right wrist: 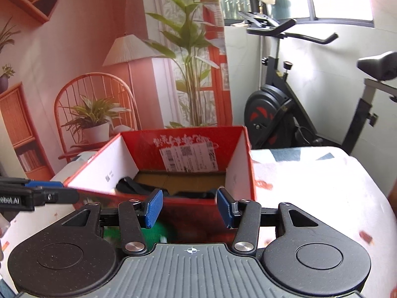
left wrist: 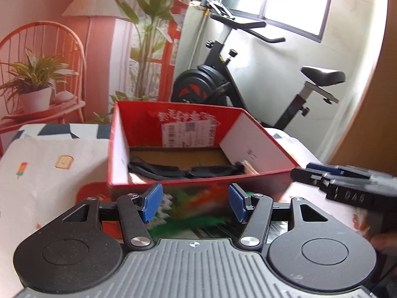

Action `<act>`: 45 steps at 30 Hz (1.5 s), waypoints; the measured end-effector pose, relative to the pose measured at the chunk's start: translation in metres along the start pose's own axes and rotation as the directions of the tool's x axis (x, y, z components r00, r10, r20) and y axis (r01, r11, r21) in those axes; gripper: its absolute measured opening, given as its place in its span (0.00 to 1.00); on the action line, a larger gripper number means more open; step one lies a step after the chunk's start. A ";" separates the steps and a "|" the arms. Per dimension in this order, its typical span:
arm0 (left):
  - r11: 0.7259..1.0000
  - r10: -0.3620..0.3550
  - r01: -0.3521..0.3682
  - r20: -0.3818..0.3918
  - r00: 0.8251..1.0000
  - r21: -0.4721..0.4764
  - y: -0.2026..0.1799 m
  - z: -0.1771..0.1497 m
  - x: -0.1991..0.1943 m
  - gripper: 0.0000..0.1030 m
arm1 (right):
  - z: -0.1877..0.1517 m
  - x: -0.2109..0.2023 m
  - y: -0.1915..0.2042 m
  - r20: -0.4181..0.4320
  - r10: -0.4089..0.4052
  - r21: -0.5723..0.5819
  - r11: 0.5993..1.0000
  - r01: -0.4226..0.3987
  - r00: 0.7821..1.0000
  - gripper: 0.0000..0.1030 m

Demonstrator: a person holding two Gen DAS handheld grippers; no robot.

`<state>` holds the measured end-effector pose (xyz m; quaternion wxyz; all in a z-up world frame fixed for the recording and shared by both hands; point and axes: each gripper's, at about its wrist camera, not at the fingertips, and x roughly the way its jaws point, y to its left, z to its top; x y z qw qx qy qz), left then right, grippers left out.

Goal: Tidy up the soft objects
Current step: 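Open the right gripper and move it to the green knitted ball, then close the left gripper on the green knitted ball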

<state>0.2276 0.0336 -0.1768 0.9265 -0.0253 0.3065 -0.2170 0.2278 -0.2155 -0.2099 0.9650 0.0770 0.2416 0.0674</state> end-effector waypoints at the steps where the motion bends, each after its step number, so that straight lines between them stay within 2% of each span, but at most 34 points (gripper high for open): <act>1: 1.000 -0.010 0.010 -0.005 1.000 -0.001 -0.002 -0.002 0.000 0.59 | -0.006 -0.004 0.000 -0.003 -0.006 0.005 1.000 0.006 1.000 0.44; 8: 0.998 -0.056 0.056 -0.043 0.998 0.004 -0.022 -0.010 0.012 0.59 | -0.046 -0.008 -0.006 -0.064 -0.022 0.065 0.998 0.026 0.998 0.43; 15: 0.996 -0.085 0.081 -0.088 0.992 -0.047 -0.026 -0.010 0.030 0.56 | -0.061 -0.005 0.003 -0.080 0.014 0.053 0.999 -0.009 0.997 0.43; 18: 0.993 -0.110 0.105 -0.102 0.989 -0.049 -0.029 -0.009 0.037 0.50 | -0.059 -0.001 0.010 -0.082 0.037 0.027 0.999 -0.035 0.996 0.43; 21: 0.990 -0.127 0.120 -0.118 0.985 -0.069 -0.029 -0.011 0.044 0.50 | -0.056 0.003 0.016 -0.084 0.065 0.006 0.998 -0.064 0.994 0.45; 23: 0.988 -0.133 0.121 -0.131 0.982 -0.098 -0.026 -0.011 0.050 0.50 | -0.054 0.007 0.022 -0.098 0.084 -0.015 0.996 -0.086 0.992 0.50; 28: 0.979 -0.161 0.140 -0.143 0.976 -0.147 -0.019 -0.007 0.065 0.49 | -0.049 0.017 0.036 -0.110 0.115 -0.083 0.989 -0.124 0.987 0.56; 32: 0.965 -0.217 0.187 -0.161 0.963 -0.182 -0.017 -0.007 0.075 0.49 | -0.045 0.027 0.037 -0.131 0.131 -0.073 0.987 -0.141 0.983 0.56; 38: 0.949 -0.251 0.204 -0.185 0.950 -0.240 -0.010 -0.013 0.091 0.48 | -0.042 0.042 0.037 -0.171 0.126 -0.080 0.987 -0.141 0.977 0.56; 41: 0.948 -0.259 0.213 -0.185 0.948 -0.237 -0.010 -0.015 0.091 0.41 | -0.043 0.044 0.037 -0.167 0.135 -0.058 0.988 -0.147 0.977 0.52; 45: 0.949 -0.251 0.207 -0.177 0.951 -0.237 -0.009 -0.013 0.086 0.40 | -0.045 0.042 0.042 -0.152 0.127 -0.074 0.987 -0.140 0.980 0.47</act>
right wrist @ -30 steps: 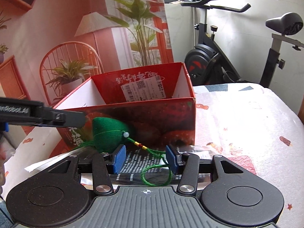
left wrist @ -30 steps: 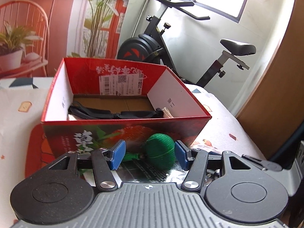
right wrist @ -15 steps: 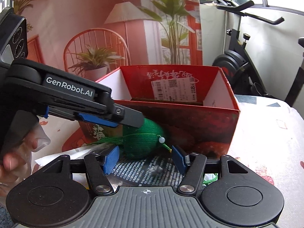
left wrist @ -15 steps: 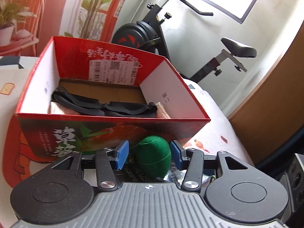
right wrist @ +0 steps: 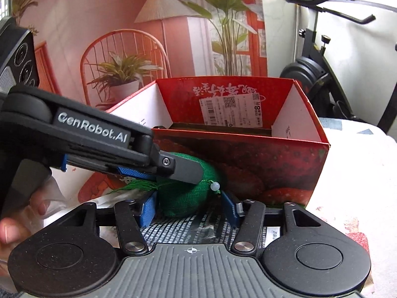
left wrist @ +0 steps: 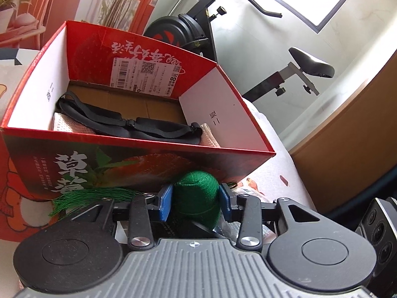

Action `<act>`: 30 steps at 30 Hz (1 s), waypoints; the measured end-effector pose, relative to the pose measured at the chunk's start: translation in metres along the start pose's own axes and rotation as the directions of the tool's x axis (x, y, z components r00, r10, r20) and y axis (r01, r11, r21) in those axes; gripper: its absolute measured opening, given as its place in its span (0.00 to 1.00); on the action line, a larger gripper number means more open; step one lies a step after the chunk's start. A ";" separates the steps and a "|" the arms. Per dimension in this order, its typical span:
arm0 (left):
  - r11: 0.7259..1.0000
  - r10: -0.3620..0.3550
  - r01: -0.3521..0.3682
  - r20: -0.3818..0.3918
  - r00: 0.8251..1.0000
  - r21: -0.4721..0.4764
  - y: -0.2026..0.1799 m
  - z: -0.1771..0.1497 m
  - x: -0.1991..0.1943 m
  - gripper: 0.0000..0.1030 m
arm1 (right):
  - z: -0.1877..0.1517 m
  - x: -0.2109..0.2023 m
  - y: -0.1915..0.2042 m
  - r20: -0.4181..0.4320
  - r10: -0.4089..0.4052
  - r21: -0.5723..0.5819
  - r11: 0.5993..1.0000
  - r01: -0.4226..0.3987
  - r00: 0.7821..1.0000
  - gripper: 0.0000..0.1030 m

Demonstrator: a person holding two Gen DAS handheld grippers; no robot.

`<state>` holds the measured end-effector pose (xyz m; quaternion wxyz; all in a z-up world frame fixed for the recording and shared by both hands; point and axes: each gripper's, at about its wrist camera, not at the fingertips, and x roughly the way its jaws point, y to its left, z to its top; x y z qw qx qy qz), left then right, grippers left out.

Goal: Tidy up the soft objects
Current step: 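Close the left gripper on the green knitted ball, then lift the green knitted ball with the left gripper over the red box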

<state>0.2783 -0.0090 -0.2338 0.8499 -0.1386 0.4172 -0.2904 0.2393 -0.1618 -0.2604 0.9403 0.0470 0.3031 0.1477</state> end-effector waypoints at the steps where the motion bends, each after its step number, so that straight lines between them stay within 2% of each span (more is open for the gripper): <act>1: 1.000 -0.002 0.002 0.005 1.000 0.002 -0.001 0.000 -0.003 0.40 | 0.000 -0.002 0.001 0.005 0.003 -0.004 1.000 -0.003 1.000 0.46; 4: 1.000 -0.011 0.010 0.037 0.999 0.019 -0.007 0.001 -0.016 0.39 | 0.002 -0.010 0.004 0.029 0.015 -0.022 1.000 -0.014 0.999 0.41; 10: 0.999 -0.031 0.026 0.119 0.992 0.047 -0.019 0.011 -0.048 0.39 | 0.020 -0.033 0.015 0.101 0.021 -0.078 0.997 -0.013 0.995 0.41; 14: 0.996 -0.038 0.022 0.190 0.981 0.089 -0.030 0.025 -0.073 0.40 | 0.044 -0.046 0.022 0.152 0.042 -0.121 0.992 -0.023 0.987 0.41; 19: 0.989 -0.057 0.014 0.283 0.958 0.150 -0.044 0.055 -0.109 0.40 | 0.087 -0.061 0.029 0.233 0.083 -0.154 0.987 -0.048 0.969 0.41; 23: 0.980 -0.043 -0.030 0.356 0.934 0.198 -0.059 0.078 -0.131 0.40 | 0.124 -0.067 0.036 0.298 0.108 -0.199 0.979 -0.049 0.948 0.41; 27: 0.967 -0.039 -0.075 0.430 0.902 0.245 -0.072 0.095 -0.144 0.40 | 0.155 -0.067 0.044 0.360 0.110 -0.233 0.972 -0.026 0.927 0.41; 30: 0.964 -0.041 -0.083 0.447 0.894 0.253 -0.073 0.104 -0.143 0.40 | 0.173 -0.063 0.045 0.380 0.116 -0.248 0.968 -0.019 0.918 0.41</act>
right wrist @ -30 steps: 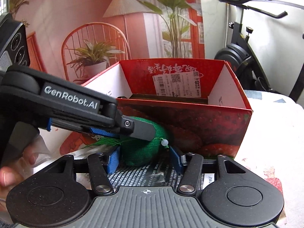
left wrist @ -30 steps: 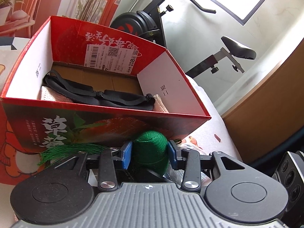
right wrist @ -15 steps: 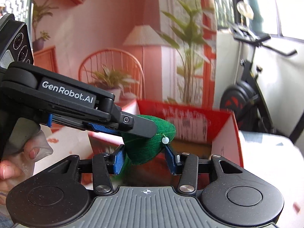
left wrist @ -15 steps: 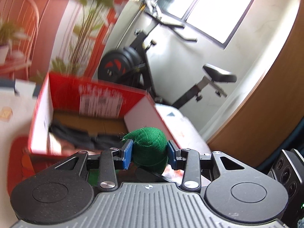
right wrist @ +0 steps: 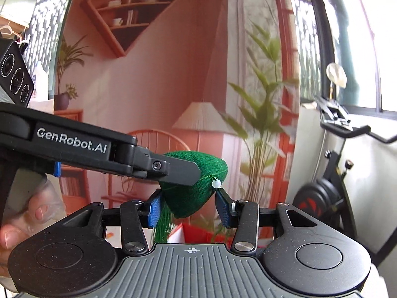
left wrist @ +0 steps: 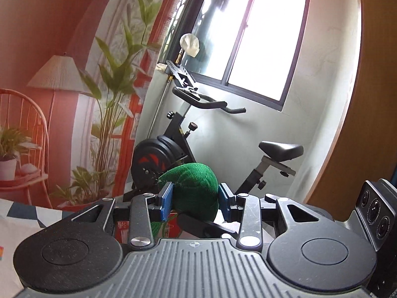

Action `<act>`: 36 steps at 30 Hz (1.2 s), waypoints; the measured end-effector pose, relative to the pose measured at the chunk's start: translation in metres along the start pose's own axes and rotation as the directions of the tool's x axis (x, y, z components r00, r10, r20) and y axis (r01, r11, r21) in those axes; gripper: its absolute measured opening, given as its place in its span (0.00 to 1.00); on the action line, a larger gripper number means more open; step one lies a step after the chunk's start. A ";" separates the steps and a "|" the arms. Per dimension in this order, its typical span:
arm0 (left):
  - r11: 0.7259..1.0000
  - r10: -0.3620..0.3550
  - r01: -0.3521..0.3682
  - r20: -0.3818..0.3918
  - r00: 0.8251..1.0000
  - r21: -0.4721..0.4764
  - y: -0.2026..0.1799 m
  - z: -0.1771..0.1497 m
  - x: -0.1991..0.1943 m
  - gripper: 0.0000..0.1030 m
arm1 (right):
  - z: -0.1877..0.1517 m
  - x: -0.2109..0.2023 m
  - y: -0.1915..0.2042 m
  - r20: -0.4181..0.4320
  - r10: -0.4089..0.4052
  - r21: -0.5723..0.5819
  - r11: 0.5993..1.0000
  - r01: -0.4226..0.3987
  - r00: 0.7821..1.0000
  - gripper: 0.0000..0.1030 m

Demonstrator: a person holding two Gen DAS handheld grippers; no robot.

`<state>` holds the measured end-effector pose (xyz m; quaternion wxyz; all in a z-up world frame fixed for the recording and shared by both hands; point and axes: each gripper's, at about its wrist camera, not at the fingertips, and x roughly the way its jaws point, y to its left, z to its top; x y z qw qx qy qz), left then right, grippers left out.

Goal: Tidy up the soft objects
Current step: 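Lift the green knitted ball with the left gripper over the red box, then open the left gripper to drop the green ball into the box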

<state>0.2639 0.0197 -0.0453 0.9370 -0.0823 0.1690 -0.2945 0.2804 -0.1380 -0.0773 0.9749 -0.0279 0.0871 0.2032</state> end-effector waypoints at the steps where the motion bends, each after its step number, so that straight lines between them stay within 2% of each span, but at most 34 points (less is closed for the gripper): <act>1: 1.000 0.007 -0.007 -0.005 1.000 0.007 0.001 -0.001 0.004 0.40 | 0.002 0.005 -0.001 -0.001 -0.001 -0.010 1.000 0.001 1.000 0.41; 5: 0.999 0.032 -0.031 -0.049 0.998 0.026 0.012 -0.016 0.023 0.40 | -0.005 0.029 -0.005 -0.050 0.007 -0.031 0.999 -0.008 0.999 0.41; 14: 0.997 0.017 -0.030 -0.184 0.983 -0.067 0.055 -0.066 0.066 0.40 | -0.058 0.078 -0.017 -0.204 0.018 0.020 1.000 -0.014 0.979 0.41; 22: 0.997 0.025 -0.042 -0.244 0.969 -0.064 0.066 -0.080 0.088 0.40 | -0.092 0.093 -0.022 -0.293 0.010 0.077 0.997 0.013 0.956 0.42; 26: 0.992 0.101 -0.115 -0.228 0.968 -0.051 0.068 -0.079 0.086 0.40 | -0.097 0.095 -0.023 -0.338 -0.050 0.079 0.994 0.081 0.940 0.45; 29: 0.988 0.108 -0.129 -0.223 0.969 -0.080 0.074 -0.074 0.076 0.40 | -0.099 0.088 -0.028 -0.344 -0.075 0.086 0.990 0.111 0.936 0.45; 36: 0.986 0.133 -0.152 -0.233 0.963 -0.064 0.070 -0.076 0.045 0.40 | -0.109 0.054 -0.038 -0.346 -0.109 0.096 0.984 0.150 0.932 0.46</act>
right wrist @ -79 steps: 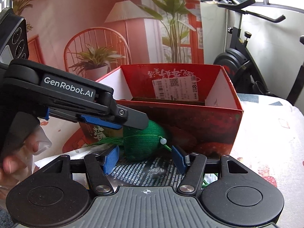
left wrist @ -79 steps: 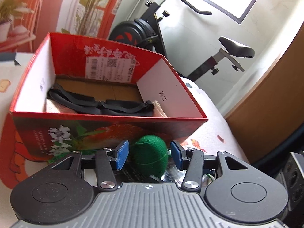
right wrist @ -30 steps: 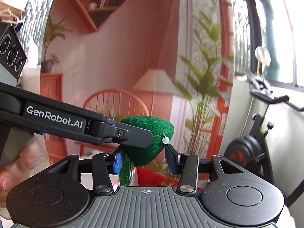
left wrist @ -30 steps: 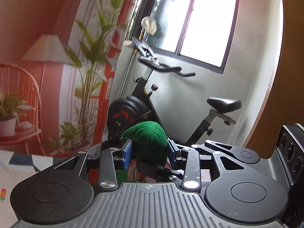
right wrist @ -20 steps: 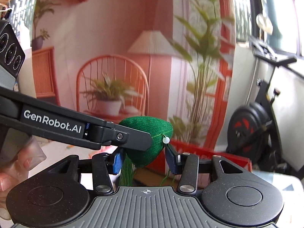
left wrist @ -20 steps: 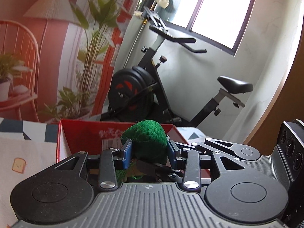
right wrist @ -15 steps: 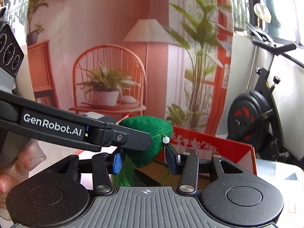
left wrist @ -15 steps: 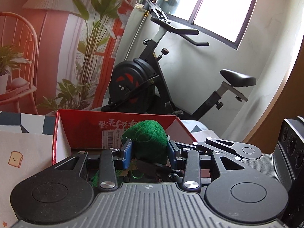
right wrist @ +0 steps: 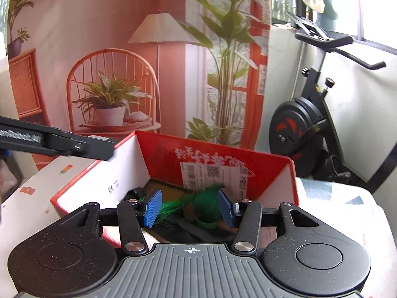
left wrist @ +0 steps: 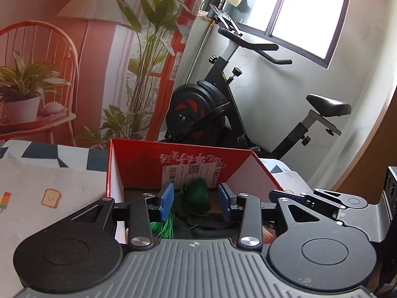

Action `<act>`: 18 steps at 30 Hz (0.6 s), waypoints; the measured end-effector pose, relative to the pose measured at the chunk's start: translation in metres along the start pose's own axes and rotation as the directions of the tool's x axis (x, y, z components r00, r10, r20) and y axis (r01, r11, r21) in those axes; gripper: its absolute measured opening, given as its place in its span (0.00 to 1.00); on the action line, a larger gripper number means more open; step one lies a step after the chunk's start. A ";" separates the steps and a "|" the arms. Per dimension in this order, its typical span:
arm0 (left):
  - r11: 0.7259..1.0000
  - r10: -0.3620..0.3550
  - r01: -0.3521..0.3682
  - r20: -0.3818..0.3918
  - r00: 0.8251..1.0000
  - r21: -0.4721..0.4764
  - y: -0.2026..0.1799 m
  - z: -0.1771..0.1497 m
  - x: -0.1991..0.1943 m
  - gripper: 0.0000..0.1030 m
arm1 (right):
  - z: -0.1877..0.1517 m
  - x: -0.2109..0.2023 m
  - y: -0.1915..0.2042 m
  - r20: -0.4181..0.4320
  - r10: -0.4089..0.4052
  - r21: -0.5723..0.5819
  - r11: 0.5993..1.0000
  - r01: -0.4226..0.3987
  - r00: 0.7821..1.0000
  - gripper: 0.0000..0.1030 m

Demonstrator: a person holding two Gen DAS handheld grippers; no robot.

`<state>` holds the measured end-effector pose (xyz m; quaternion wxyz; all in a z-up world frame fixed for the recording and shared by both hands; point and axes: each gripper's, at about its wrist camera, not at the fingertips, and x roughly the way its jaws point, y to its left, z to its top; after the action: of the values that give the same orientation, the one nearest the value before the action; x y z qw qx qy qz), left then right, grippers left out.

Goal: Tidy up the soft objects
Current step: 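Open the left gripper to drop the green ball into the box, then move the right gripper to the clear bag with black contents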

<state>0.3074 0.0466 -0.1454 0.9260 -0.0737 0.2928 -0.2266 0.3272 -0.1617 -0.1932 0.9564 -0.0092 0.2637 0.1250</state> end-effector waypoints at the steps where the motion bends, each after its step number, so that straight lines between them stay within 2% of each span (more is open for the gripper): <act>1: 1.000 0.004 -0.004 -0.003 1.000 -0.003 0.001 -0.002 -0.005 0.40 | -0.004 -0.006 -0.002 0.000 -0.003 0.004 1.000 0.003 1.000 0.46; 4: 1.000 0.012 -0.013 -0.016 1.000 -0.006 0.001 -0.012 -0.017 0.41 | -0.018 -0.024 -0.004 0.007 -0.012 0.012 1.000 0.012 1.000 0.46; 7: 1.000 0.021 -0.020 -0.029 0.999 0.006 -0.004 -0.023 -0.028 0.41 | -0.034 -0.043 0.003 0.034 -0.035 -0.029 0.999 0.036 0.999 0.46; 9: 1.000 0.021 -0.020 -0.042 0.999 0.025 -0.009 -0.031 -0.032 0.47 | -0.047 -0.054 0.007 0.035 -0.036 -0.039 0.999 0.037 0.999 0.46; 11: 0.999 0.020 -0.018 -0.055 0.998 0.034 -0.013 -0.039 -0.036 0.50 | -0.059 -0.062 0.008 0.025 -0.037 -0.028 0.999 0.037 0.999 0.46; 18: 0.999 0.037 -0.034 -0.118 0.992 0.026 -0.018 -0.076 -0.036 0.50 | -0.102 -0.077 0.002 -0.032 -0.075 0.051 0.996 0.077 0.997 0.46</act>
<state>0.2306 0.0464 -0.1847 0.9116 -0.0436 0.3459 -0.2176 0.2120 -0.1865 -0.2416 0.9563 0.0039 0.2809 0.0814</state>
